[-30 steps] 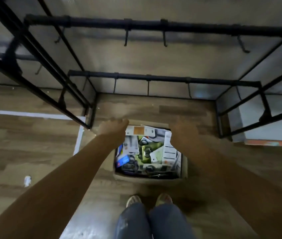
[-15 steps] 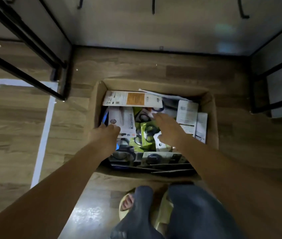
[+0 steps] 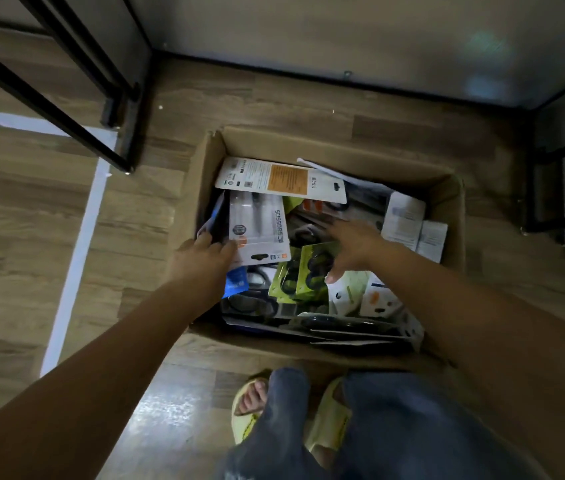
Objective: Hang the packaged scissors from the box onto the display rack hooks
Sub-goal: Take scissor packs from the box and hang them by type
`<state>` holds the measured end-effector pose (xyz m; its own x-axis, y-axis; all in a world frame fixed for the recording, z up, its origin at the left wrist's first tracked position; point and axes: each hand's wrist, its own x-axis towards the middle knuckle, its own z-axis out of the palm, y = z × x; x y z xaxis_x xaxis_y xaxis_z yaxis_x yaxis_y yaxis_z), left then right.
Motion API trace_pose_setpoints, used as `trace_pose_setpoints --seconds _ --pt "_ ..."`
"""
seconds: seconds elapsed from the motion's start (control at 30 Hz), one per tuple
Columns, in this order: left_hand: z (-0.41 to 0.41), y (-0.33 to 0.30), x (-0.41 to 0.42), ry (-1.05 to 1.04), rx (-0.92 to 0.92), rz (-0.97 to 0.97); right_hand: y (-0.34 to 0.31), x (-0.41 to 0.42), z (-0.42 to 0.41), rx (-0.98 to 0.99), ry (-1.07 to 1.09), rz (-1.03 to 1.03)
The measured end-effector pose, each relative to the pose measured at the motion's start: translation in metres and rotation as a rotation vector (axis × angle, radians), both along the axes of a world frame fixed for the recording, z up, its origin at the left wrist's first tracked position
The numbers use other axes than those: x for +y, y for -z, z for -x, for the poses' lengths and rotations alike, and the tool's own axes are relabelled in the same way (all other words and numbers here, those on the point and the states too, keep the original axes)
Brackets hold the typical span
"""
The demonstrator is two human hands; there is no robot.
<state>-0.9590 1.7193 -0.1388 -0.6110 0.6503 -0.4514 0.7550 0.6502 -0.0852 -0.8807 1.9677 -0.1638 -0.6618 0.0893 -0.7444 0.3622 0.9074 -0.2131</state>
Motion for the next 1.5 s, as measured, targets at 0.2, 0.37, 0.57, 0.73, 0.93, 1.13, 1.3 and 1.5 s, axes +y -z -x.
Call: trace_pose_setpoints --seconds 0.2,0.37,0.57,0.73,0.93,1.13,1.3,1.5 --pt "0.001 0.002 -0.006 0.050 -0.020 0.015 -0.008 -0.017 0.025 -0.252 -0.097 0.131" --pt "-0.001 0.004 -0.011 0.095 -0.017 0.016 0.001 -0.047 0.023 -0.323 -0.074 0.260" --pt "-0.003 0.003 -0.012 0.090 -0.001 0.004 0.006 -0.061 0.011 -0.117 -0.116 0.157" --pt "-0.004 -0.001 -0.011 0.030 -0.039 -0.065 0.001 -0.053 -0.003 0.015 -0.045 0.097" --pt "-0.009 -0.012 -0.005 -0.157 -0.128 -0.177 -0.018 -0.039 -0.015 0.123 0.084 0.156" --pt "-0.016 -0.010 -0.008 -0.164 -0.225 -0.249 -0.039 -0.044 -0.001 0.006 -0.176 0.186" --pt "-0.015 -0.005 -0.014 -0.198 -0.221 -0.222 -0.028 -0.070 0.007 -0.115 -0.462 0.028" --pt "-0.020 0.002 -0.019 -0.191 -0.180 -0.273 -0.010 -0.087 -0.004 -0.103 -0.296 0.059"
